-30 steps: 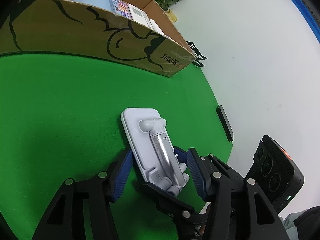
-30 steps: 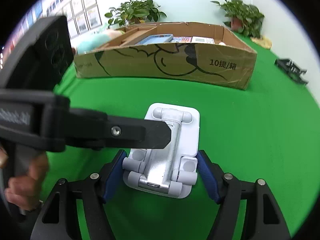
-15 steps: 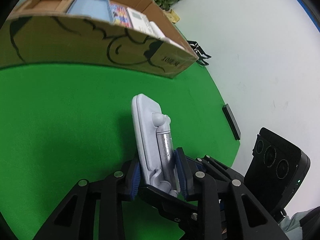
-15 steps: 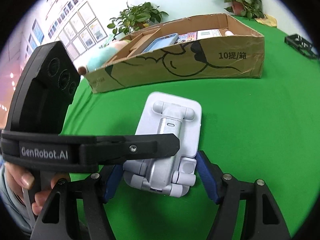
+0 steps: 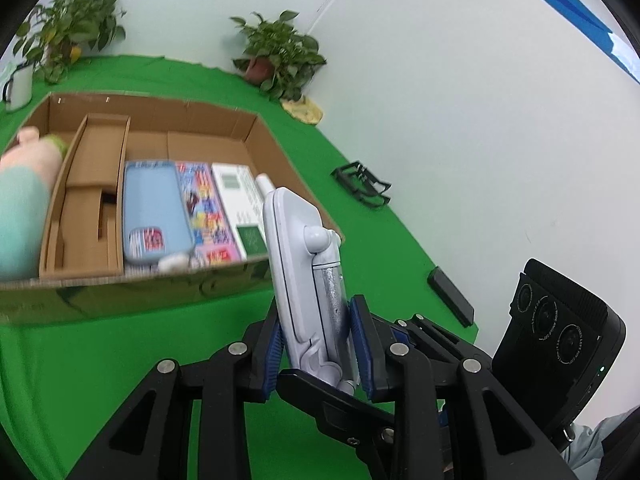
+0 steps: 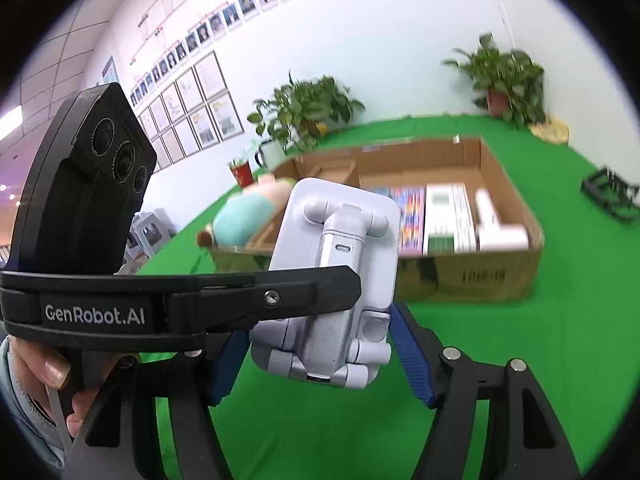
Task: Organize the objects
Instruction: 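Lift the phone stand with both grippers and lower it into the cardboard box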
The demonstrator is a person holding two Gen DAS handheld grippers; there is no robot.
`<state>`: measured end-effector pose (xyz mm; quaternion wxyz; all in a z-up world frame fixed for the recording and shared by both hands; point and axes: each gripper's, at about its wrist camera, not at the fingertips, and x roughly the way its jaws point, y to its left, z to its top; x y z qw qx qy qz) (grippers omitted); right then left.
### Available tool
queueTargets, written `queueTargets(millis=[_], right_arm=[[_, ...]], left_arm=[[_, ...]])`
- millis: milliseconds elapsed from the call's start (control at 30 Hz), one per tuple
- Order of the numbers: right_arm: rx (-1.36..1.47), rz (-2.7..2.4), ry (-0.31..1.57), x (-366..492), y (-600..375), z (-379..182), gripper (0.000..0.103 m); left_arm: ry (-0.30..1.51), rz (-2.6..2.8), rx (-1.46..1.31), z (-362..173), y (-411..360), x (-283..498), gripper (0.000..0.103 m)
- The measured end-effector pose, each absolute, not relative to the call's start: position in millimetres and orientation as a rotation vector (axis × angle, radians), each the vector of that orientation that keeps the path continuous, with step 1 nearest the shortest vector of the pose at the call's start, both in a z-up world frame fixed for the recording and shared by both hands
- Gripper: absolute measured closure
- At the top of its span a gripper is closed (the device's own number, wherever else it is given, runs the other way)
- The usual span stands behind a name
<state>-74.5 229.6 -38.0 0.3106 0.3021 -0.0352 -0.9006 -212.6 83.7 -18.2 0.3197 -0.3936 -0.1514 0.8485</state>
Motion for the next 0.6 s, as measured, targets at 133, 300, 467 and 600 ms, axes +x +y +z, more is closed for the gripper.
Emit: queueTargets(millis=[133, 300, 467, 600], right_arm=[[0.739, -2.405, -0.09, -80, 231, -24, 0.036], [0.724, -2.425, -0.107, -93, 234, -17, 0.036], [0.695, -2.432, -0.105, -105, 235, -5, 0.036], [0.669, -2.425, -0.109, -119, 236, 8, 0.036]], left_arm=[[-0.372, 2.241, -0.99, -2, 88, -214, 0.074], [-0.349, 2.243, -0.981, 7, 97, -224, 0.074], [-0.335, 2.256, -0.944, 20, 96, -229, 0.075], [-0.33, 2.272, -0.916, 42, 95, -238, 0.075]])
